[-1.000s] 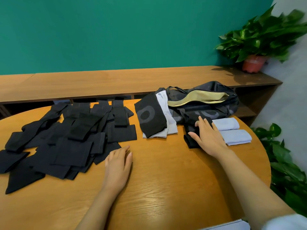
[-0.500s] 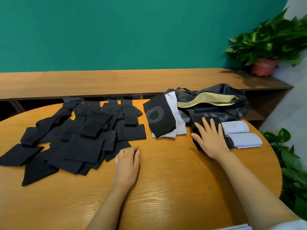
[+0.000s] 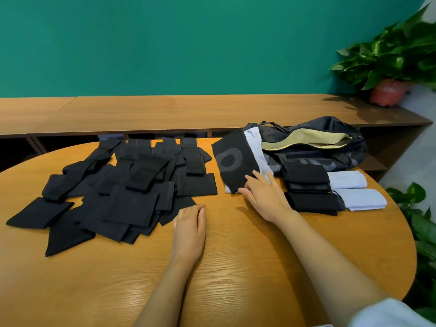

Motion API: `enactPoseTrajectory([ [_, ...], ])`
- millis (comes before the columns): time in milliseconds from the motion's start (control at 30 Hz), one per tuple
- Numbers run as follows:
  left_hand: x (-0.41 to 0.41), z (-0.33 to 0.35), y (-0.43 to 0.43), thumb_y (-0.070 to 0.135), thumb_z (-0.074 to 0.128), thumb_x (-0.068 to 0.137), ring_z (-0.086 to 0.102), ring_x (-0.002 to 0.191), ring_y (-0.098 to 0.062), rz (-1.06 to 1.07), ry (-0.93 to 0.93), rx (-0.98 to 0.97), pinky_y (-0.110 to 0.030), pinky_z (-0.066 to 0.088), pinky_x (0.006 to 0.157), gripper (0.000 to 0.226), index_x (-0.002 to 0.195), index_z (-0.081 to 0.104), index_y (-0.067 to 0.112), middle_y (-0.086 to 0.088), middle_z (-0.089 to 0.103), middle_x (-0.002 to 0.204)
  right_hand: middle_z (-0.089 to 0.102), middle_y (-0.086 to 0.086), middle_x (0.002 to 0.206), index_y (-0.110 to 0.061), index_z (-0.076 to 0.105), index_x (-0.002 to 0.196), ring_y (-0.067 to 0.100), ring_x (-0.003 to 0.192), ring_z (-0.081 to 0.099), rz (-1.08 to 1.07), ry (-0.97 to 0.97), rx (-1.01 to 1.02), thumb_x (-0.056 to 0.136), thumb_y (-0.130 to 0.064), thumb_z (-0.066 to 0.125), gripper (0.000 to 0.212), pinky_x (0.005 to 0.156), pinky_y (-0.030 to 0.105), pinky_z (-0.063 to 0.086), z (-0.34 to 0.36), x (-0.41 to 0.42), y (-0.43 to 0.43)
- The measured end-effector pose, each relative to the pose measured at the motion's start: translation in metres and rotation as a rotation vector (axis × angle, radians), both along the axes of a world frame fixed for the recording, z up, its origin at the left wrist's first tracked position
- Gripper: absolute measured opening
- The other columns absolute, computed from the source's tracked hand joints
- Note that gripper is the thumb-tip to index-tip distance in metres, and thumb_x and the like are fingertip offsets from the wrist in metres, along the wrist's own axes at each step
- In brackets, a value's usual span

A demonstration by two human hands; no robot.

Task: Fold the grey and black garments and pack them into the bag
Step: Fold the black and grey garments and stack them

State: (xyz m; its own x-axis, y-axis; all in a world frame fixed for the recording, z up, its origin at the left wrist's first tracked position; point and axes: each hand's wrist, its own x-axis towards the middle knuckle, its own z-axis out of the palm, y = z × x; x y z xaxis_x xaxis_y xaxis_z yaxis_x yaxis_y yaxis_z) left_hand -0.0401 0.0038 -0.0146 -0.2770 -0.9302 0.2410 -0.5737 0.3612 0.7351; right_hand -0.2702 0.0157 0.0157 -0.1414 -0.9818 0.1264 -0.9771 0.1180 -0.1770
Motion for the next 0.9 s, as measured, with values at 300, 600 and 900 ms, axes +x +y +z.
enactPoseTrajectory([
  [300,0.0,-0.002,-0.001,0.032,0.049,0.1,0.045,0.117,-0.007,-0.006,-0.001,0.006,-0.022,0.025,0.102,0.029,0.126,0.058,0.023,0.018,0.053,0.109,0.043,-0.007,0.15,-0.025,0.051,0.139,0.007,0.144,0.023,0.099,-0.06,-0.135,0.097,-0.06,0.008,0.07,0.119,0.03,-0.001,-0.004,0.003,0.017],
  [600,0.003,-0.008,-0.003,0.023,0.071,0.086,0.035,0.12,-0.004,-0.18,-0.097,-0.19,-0.036,0.034,0.104,0.039,0.123,0.063,0.03,0.015,0.053,0.128,0.065,-0.012,0.118,-0.027,0.067,0.112,0.004,0.117,0.052,0.309,-0.062,-0.279,0.102,-0.052,0.026,0.048,0.121,0.041,0.011,-0.012,0.063,0.069],
  [900,0.009,-0.001,0.015,0.032,0.064,0.091,0.044,0.094,0.004,-0.313,-0.124,-0.141,-0.03,0.027,0.089,0.013,0.101,0.067,0.038,0.034,0.055,0.09,0.061,-0.012,0.129,-0.029,0.054,0.132,0.003,0.123,0.051,0.018,-0.166,-0.198,0.095,-0.027,0.059,0.037,0.12,0.033,0.017,-0.021,0.054,0.103],
])
